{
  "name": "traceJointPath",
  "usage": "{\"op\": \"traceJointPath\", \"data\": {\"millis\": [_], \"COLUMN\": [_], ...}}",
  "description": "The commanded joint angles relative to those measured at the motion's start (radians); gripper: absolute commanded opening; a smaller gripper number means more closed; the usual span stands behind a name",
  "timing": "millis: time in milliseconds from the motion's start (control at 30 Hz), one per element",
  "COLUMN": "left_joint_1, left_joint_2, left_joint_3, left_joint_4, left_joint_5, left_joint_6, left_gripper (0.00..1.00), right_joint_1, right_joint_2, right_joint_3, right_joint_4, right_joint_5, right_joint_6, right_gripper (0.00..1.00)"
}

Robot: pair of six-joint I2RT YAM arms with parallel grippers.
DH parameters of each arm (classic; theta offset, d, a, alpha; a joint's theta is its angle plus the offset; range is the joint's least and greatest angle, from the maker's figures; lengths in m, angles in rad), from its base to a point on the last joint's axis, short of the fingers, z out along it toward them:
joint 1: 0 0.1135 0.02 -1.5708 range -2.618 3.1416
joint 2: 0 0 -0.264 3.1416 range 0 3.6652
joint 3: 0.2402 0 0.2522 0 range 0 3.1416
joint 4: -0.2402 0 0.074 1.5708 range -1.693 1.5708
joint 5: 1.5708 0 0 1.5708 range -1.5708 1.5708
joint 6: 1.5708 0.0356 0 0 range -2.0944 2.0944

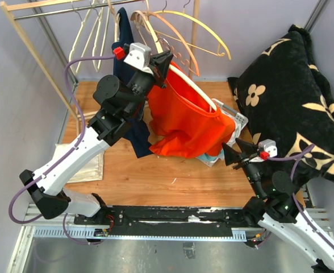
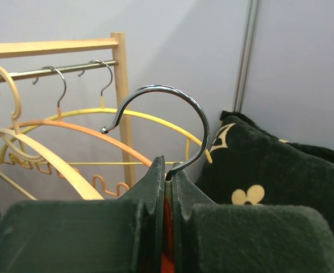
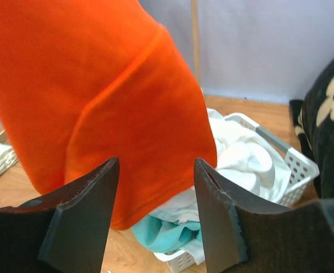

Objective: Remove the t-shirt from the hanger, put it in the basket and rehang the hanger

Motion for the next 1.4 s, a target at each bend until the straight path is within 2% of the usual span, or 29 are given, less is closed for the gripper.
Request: {"op": "traceJointPath", "data": {"millis": [0, 233, 600, 1033, 1267, 1367], "left_joint_1": [0.006, 0.006, 0.006, 0.006, 0.006, 0.006], "left_joint_2": [-0.034, -0.023, -0.014, 0.004, 0.007, 0.006], "left_joint_3": [-0.011, -0.012, -0.010, -0.006, 0.002, 0.005], "left_joint_4": [0.065, 0.042, 0.000, -0.042, -0.062, -0.062], "left_joint_5": [0.032, 0.031, 0.058, 0.101, 0.109, 0.107], "left_joint_6": [-0.017, -0.016, -0.008, -0.014, -0.015, -0.016], "left_gripper": [0.01, 0.00, 0.00, 0.01, 0.00, 0.01], "right_joint_1": [0.009, 0.008, 0.008, 0.007, 0.008, 0.008], "right_joint_2": [-0.035, -0.038, -0.034, 0.076, 0.127, 0.135], "right_joint_3": [0.052, 0.114, 0.177, 0.225, 0.235, 0.234], "right_joint_4": [-0.001, -0.019, 0.005, 0.083, 0.114, 0.115], "right_joint_5": [-0.138, -0.252, -0.343, -0.392, -0.376, -0.369], "right_joint_6": [-0.091, -0.143, -0.224, -0.271, -0.280, -0.278], "right_gripper": [0.58, 0.61, 0.63, 0.62, 0.55, 0.41]}}
